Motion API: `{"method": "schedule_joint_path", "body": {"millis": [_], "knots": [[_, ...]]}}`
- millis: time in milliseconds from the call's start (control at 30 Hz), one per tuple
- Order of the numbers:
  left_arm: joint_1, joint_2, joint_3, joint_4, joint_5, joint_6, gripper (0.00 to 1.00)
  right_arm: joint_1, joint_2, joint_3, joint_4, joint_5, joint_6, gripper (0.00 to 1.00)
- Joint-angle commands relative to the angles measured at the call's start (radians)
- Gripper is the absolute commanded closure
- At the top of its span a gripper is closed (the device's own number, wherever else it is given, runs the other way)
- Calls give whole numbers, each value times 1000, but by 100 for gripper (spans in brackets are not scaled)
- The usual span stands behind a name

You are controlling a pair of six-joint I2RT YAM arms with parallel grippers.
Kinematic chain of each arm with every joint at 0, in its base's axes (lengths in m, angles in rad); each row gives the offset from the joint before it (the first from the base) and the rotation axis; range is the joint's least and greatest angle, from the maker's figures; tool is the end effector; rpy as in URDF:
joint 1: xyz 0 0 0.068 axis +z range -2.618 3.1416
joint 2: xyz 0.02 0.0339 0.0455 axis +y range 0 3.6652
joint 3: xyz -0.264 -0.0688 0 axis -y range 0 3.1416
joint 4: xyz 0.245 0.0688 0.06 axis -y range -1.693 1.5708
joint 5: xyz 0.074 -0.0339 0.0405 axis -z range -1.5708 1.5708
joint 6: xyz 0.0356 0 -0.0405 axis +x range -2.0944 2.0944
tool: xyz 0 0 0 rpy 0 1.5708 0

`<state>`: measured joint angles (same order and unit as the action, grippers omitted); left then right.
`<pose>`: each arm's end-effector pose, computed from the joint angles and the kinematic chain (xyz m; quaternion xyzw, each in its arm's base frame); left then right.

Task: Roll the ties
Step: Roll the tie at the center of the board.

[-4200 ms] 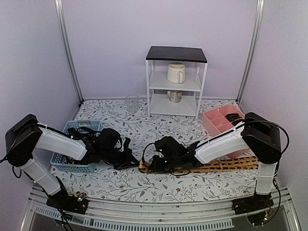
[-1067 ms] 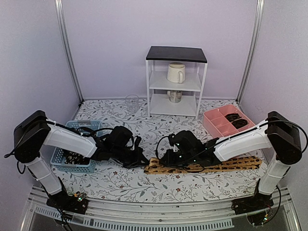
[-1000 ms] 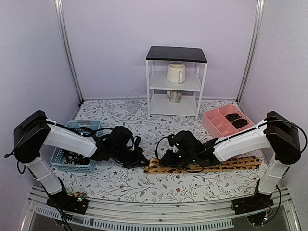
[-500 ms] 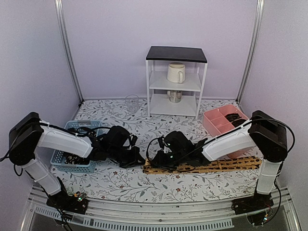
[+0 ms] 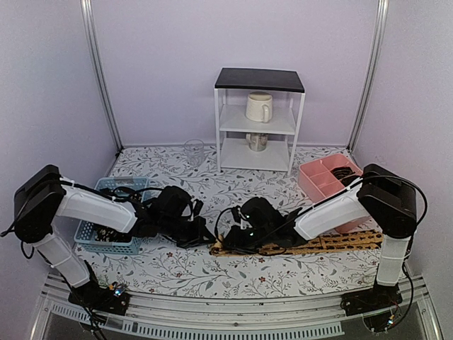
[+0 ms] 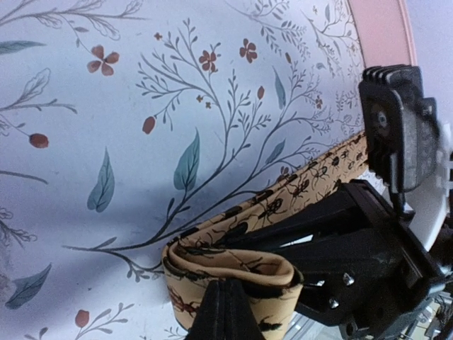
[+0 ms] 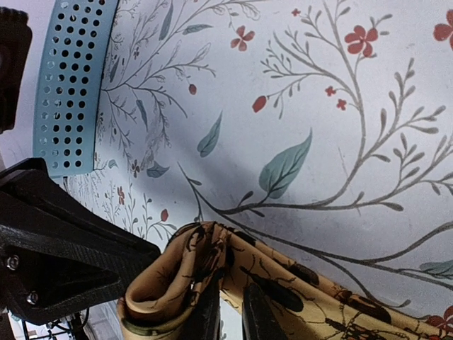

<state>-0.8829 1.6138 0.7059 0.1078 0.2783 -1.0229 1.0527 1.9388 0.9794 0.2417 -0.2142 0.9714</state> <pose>0.1860 -0.2417 0.1434 -0.0122 0.9191 -0.3779 0.1109 0.1849 0.3397 0.1221 -0.0810 0.9026 0.4004 0.1356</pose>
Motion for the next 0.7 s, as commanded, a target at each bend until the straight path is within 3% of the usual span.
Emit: {"method": "schedule_joint_path", "body": {"millis": [0, 367, 667], "knots": [[-11, 14, 4, 18, 12, 11, 100, -8, -6, -28, 22, 33, -4, 88], [-25, 38, 32, 19, 10, 9, 100, -9, -55, -63, 26, 62, -28, 93], [-35, 65, 56, 15, 9, 5, 100, -20, -130, -117, 5, 120, -22, 83]]}}
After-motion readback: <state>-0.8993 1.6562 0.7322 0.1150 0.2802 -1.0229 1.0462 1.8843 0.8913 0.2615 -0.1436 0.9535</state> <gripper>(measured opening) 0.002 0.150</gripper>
